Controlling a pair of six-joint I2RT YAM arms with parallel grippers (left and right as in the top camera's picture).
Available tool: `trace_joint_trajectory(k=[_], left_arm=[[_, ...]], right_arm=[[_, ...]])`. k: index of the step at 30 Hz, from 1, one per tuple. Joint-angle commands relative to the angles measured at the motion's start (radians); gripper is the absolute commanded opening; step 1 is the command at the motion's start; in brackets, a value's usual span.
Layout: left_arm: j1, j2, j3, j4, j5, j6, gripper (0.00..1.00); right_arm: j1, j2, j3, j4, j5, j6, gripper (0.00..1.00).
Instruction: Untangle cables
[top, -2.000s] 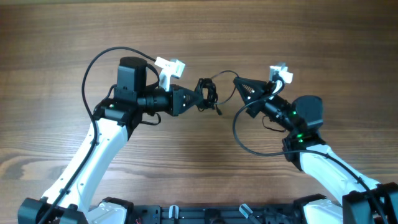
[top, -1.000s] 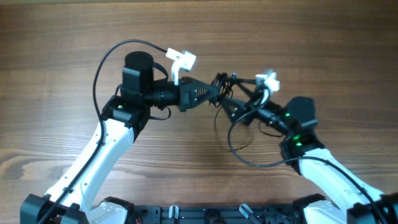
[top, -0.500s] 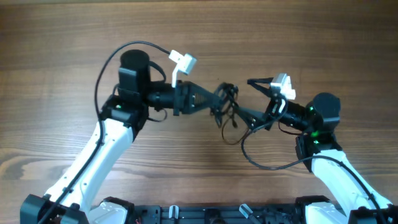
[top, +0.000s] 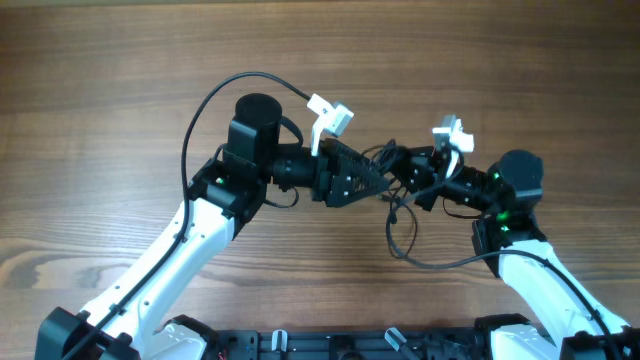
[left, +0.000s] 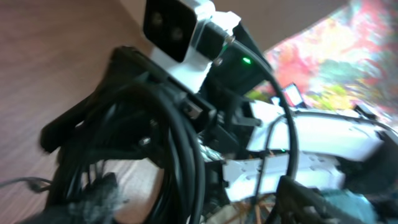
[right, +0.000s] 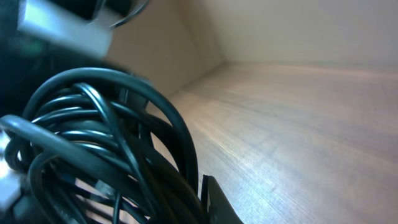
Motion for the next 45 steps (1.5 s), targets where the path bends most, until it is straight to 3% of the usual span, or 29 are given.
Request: trace_joint_trajectory(k=[1,4,6,9,10,15,19,27,28,29,32,34,35,36,40,42,45], left_arm=[[0.021,-0.011,0.006,-0.043,-0.343,-0.01,1.0],[0.021,-0.011,0.006,-0.119,-0.631,-0.204,1.0],[0.021,-0.011,0.006,-0.159,-0.748,-0.349,1.0],[-0.003,-0.001,0.006,-0.162,-0.754,-0.377,1.0],[-0.022,0.012,0.005,-0.161,-0.755,-0.377,1.0],[-0.121,0.11,0.006,-0.056,-0.773,-0.44,0.97],[-0.138,0.175,0.006,-0.021,-0.771,-0.441,0.82],[-0.216,0.18,0.006,0.025,-0.773,-0.356,0.67],[-0.22,0.181,0.006,0.024,-0.773,-0.336,0.62],[-0.22,0.183,0.006,0.021,-0.774,-0.305,0.49],[-0.22,0.184,0.006,0.009,-0.885,-0.304,0.33],[-0.219,0.183,0.006,0.009,-0.954,-0.304,0.06],[-0.219,0.183,0.006,0.009,-0.965,-0.304,0.04],[-0.217,0.183,0.006,0.008,-0.977,-0.304,0.04],[-0.105,0.164,0.006,0.01,-0.966,-0.262,0.04],[-0.035,0.142,0.006,0.021,-0.887,-0.255,0.04],[0.056,0.133,0.006,0.067,-0.647,-0.21,0.04]], right_arm=[[0.0,0.005,0.004,-0.05,0.217,0.413,0.04],[0.0,0.005,0.004,-0.19,0.391,0.691,0.04],[0.0,0.005,0.004,-0.278,0.449,0.837,0.04],[0.0,0.005,0.004,-0.285,0.436,0.964,0.05],[0.0,0.005,0.004,-0.307,0.427,1.071,0.04],[0.0,0.005,0.004,-0.511,0.379,1.12,0.04],[0.0,0.005,0.004,-0.509,0.263,1.118,0.04],[0.001,0.005,0.004,-0.485,0.187,1.089,0.04],[0.001,0.005,0.004,-0.48,0.162,1.088,0.04],[0.001,0.005,0.004,-0.468,0.134,1.076,0.05],[0.001,0.005,0.004,-0.448,0.053,0.964,0.1],[0.0,0.005,0.004,-0.447,0.02,0.895,0.1],[0.0,0.005,0.004,-0.447,0.02,0.883,0.1],[0.0,0.005,0.004,-0.444,0.02,0.878,0.13],[0.0,0.005,0.004,-0.439,0.024,0.625,0.53],[0.0,0.005,0.004,-0.436,0.027,0.469,0.59],[0.0,0.005,0.004,-0.402,0.116,0.429,0.69]])
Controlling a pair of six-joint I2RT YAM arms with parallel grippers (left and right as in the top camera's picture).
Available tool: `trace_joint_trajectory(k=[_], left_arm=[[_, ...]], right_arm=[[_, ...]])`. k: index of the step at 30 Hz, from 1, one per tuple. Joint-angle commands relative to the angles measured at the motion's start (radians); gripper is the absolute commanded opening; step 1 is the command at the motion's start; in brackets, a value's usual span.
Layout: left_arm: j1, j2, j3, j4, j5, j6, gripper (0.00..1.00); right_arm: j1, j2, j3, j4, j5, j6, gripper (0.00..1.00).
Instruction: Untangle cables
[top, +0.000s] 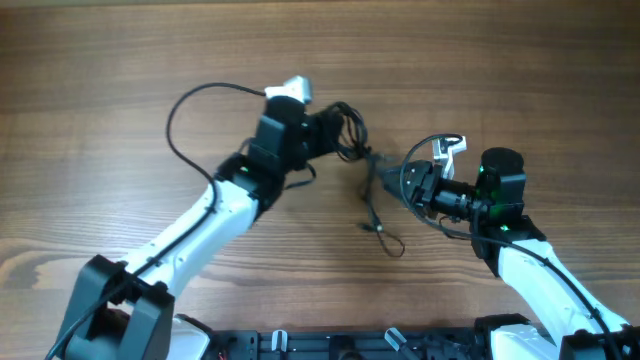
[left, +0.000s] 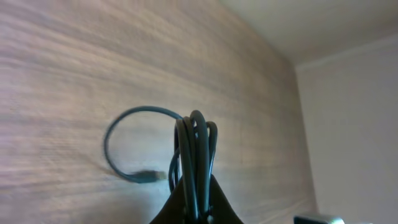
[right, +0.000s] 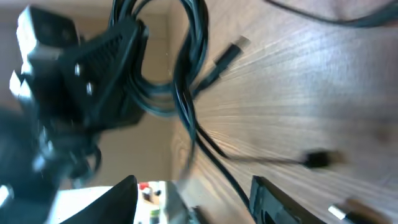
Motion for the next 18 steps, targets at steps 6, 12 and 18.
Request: trace_joint_trajectory(k=[6,12,18], left_arm=[[0.085,-0.034,0.006,0.046,0.481,0.232,0.04],[0.08,-0.034,0.006,0.046,0.48,0.232,0.04],[0.025,-0.033,0.006,0.047,0.427,0.231,0.04]], right_arm=[[0.002,-0.001,0.004,0.197,0.067,-0.436,0.72],[0.002,-0.001,0.004,0.196,-0.058,-0.426,0.58],[0.006,0.001,0.004,0.165,-0.055,-0.404,0.56]])
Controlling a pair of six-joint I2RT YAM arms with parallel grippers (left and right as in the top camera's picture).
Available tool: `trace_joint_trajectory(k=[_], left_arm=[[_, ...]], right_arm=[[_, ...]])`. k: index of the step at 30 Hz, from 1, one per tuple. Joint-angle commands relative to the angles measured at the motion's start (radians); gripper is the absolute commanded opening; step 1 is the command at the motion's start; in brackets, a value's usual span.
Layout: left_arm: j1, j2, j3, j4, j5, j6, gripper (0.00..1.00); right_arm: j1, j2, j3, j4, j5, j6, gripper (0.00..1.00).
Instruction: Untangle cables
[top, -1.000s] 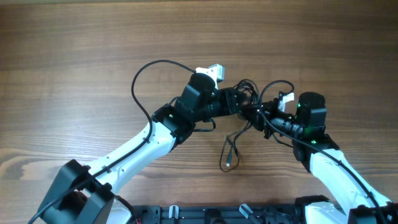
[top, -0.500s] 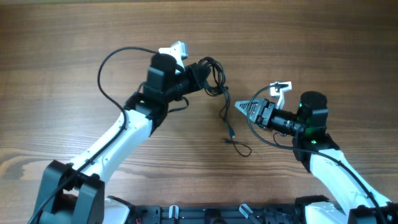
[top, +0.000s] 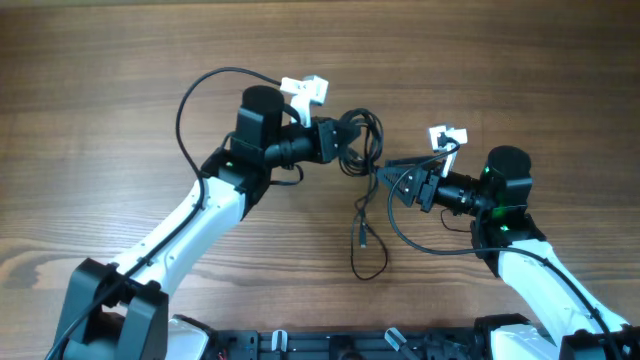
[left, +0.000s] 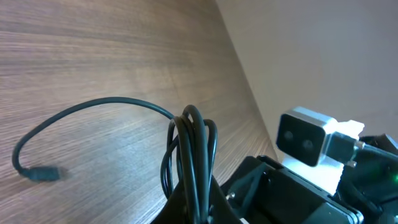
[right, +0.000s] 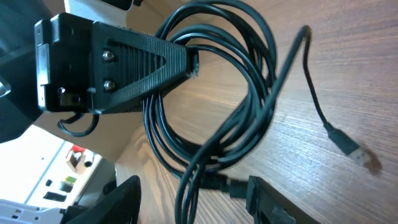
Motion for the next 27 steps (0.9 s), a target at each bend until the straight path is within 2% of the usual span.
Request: trace_joint_trajectory(k=[1,2,5,6,7,11,13,16,19,23,25,27], left_arm=[[-0.035,-0.024,0.006,0.008,-0.037,0.019,0.04],[-0.042,-0.024,0.006,0.012,-0.041,0.019,0.04],[-0.047,-0.024,0.006,0.053,-0.04,-0.015,0.04],[-0.047,-0.024,0.006,0.069,-0.041,-0.015,0.04],[-0.046,-0.024,0.006,0.076,-0.04,-0.014,0.04],[-0.011,-0.024,0.006,-0.042,-0.022,-0.001,0.04],[0.037,-0.024,0.006,-0.082,0.076,0.051,0.04],[0.072,-0.024,0.006,-0.081,0.167,0.076,0.04],[0.071,-0.024,0.006,-0.081,0.166,0.076,0.05],[0.055,-0.024,0.006,-0.081,0.166,0.076,0.04],[0.041,-0.024,0.006,-0.082,0.178,0.078,0.04],[0.032,-0.024,0.006,-0.085,0.311,0.165,0.04]], right_arm=[[0.019,0.002,0.005,-0.021,0.008,-0.003,0.54],[0.033,0.001,0.005,-0.025,0.026,-0.003,0.52],[0.128,0.001,0.005,-0.056,0.17,-0.003,0.37],[0.142,0.001,0.005,-0.057,0.175,-0.003,0.25],[0.142,0.001,0.005,-0.057,0.175,-0.003,0.04],[0.007,0.001,0.005,-0.058,0.24,-0.003,0.04],[-0.116,0.001,0.005,-0.059,0.239,0.001,0.04],[-0.216,0.001,0.005,-0.067,0.24,0.032,0.04],[-0.224,0.001,0.005,-0.072,0.225,0.031,0.04],[-0.224,0.001,0.005,-0.073,0.102,0.014,0.04],[-0.224,0.001,0.005,-0.073,0.168,-0.009,0.04],[-0.224,0.001,0.005,-0.064,0.284,0.01,0.04]])
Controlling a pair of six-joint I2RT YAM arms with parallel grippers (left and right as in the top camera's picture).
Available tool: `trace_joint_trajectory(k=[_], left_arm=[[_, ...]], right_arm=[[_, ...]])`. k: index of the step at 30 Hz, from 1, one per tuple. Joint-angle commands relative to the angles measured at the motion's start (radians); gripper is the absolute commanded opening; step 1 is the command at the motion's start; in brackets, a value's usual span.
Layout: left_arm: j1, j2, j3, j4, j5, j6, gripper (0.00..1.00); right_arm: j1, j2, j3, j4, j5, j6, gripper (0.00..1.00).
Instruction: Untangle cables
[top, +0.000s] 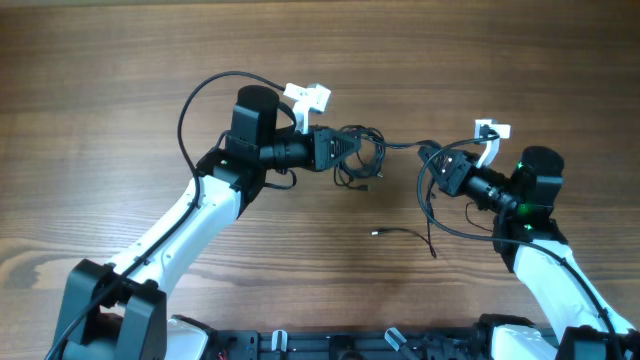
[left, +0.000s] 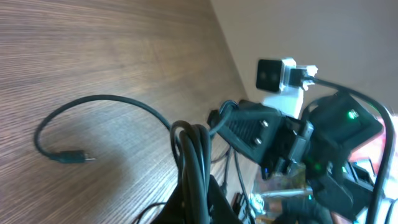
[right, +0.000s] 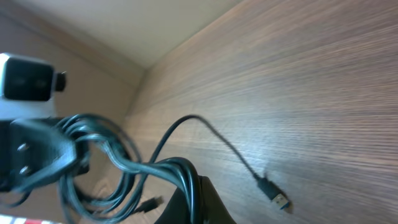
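Observation:
A tangle of black cables (top: 358, 152) hangs between my two grippers above the wooden table. My left gripper (top: 343, 148) is shut on one coil of it, seen as a tight bundle (left: 193, 155) between its jaws. To the right, my right gripper (top: 447, 172) is shut on another group of strands (right: 181, 169). A strand (top: 400, 146) runs between the two coils. One loose end with a USB plug (right: 276, 199) lies on the table; another plug end (left: 73, 157) curls below the left coil.
A short loose cable end (top: 405, 232) lies on the wooden table (top: 120, 60) in front of the grippers. The left arm's own black cable (top: 195, 100) arcs over the table at the back left.
My right gripper was open right beside the left-hand coil; now it is shut on some strands and sits farther right. The tangle is stretched wider, and the dangling end has shifted right.
At first both grippers were close together inside the tangle. Then the left held the coil alone at the back, with the right gripper open and apart. The right gripper then stood open at the coil, and now each holds a part, pulled apart.

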Motion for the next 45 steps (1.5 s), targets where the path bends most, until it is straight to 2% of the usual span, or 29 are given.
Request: trace_joint_trajectory(k=[1,2,4,5,6,7,10,12,14,15,17,18,19,20,21,22,23,27,31,33,36,38,39,41,42,43,44,45], left_arm=[[-0.007,-0.022,0.004,-0.016,0.2,0.118,0.04],[-0.006,-0.023,0.004,-0.032,0.202,0.118,0.04],[-0.006,-0.023,0.004,-0.024,0.18,0.117,0.04],[-0.006,-0.023,0.004,-0.022,0.175,0.117,0.04],[-0.005,-0.023,0.004,-0.018,0.175,0.117,0.04],[0.002,-0.023,0.004,-0.018,0.174,0.117,0.04],[0.033,-0.023,0.004,-0.019,0.145,0.09,0.04],[0.035,-0.023,0.004,-0.019,0.006,-0.019,0.04],[0.035,-0.023,0.004,-0.024,-0.132,-0.11,0.04],[0.035,-0.022,0.004,-0.027,-0.192,-0.15,0.04],[0.035,-0.023,0.004,-0.032,-0.219,-0.16,0.04],[0.035,-0.022,0.004,-0.049,-0.221,-0.155,0.04],[0.035,-0.022,0.004,-0.087,-0.203,-0.101,0.04],[0.035,-0.022,0.004,-0.115,-0.098,0.026,0.04],[0.035,-0.022,0.004,-0.139,0.076,0.176,0.04],[0.035,-0.022,0.004,-0.15,0.171,0.223,0.04],[0.035,-0.022,0.004,-0.161,0.24,0.243,0.04],[0.023,-0.022,0.004,-0.142,0.387,0.253,0.04],[-0.024,-0.022,0.004,-0.142,0.401,0.253,0.04],[-0.05,-0.022,0.004,-0.142,0.401,0.253,0.04],[-0.069,-0.022,0.004,-0.142,0.401,0.253,0.04],[-0.069,-0.022,0.004,-0.142,0.401,0.252,0.04],[-0.069,-0.022,0.004,-0.142,0.401,0.253,0.04],[-0.069,-0.022,0.004,-0.142,0.37,0.252,0.07],[-0.069,-0.022,0.004,-0.142,0.338,0.246,0.12],[-0.069,-0.022,0.004,-0.142,0.289,0.244,0.25],[-0.069,-0.022,0.004,-0.142,0.24,0.244,0.31],[-0.069,-0.022,0.004,-0.142,0.198,0.244,0.41]], right_arm=[[-0.02,0.001,0.005,0.025,0.198,0.007,0.16],[-0.02,0.001,0.005,0.05,0.206,0.042,0.59],[-0.02,0.001,0.005,0.059,0.161,0.08,0.76],[-0.02,0.001,0.005,0.055,0.135,0.078,0.88],[-0.02,0.001,0.005,0.055,0.106,0.079,0.95],[-0.02,0.001,0.005,0.056,0.09,0.101,0.99],[-0.02,0.001,0.005,0.056,0.058,0.201,1.0],[-0.019,0.001,0.005,0.054,-0.029,0.196,1.0],[-0.019,0.001,0.005,0.045,-0.15,0.093,1.0],[-0.019,0.001,0.005,0.019,-0.198,0.033,0.99],[-0.019,0.001,0.005,-0.025,-0.325,-0.09,0.96],[-0.019,0.001,0.005,-0.024,-0.406,-0.126,0.94],[-0.019,0.001,0.005,-0.023,-0.464,-0.167,0.93],[-0.019,0.001,0.005,-0.022,-0.486,-0.233,0.93],[-0.019,0.001,0.005,-0.01,-0.485,-0.321,0.89],[-0.019,0.001,0.005,0.009,-0.48,-0.38,0.83],[-0.019,0.001,0.005,0.024,-0.442,-0.406,0.8],[0.031,0.001,0.005,0.021,-0.38,-0.405,0.88],[0.111,0.001,0.005,0.023,-0.379,-0.429,0.89],[0.118,0.001,0.005,0.025,-0.376,-0.429,0.86],[0.118,0.001,0.005,0.026,-0.377,-0.429,0.75],[0.118,0.001,0.005,0.026,-0.377,-0.428,0.62],[0.118,0.001,0.005,0.026,-0.377,-0.428,0.52],[0.118,0.001,0.005,0.026,-0.377,-0.423,0.14],[0.118,0.001,0.005,0.029,-0.376,-0.401,0.04],[0.118,0.001,0.005,0.037,-0.349,-0.362,0.04],[0.118,0.001,0.005,0.047,-0.285,-0.284,0.04],[0.118,0.001,0.005,0.061,-0.196,-0.192,0.04]])
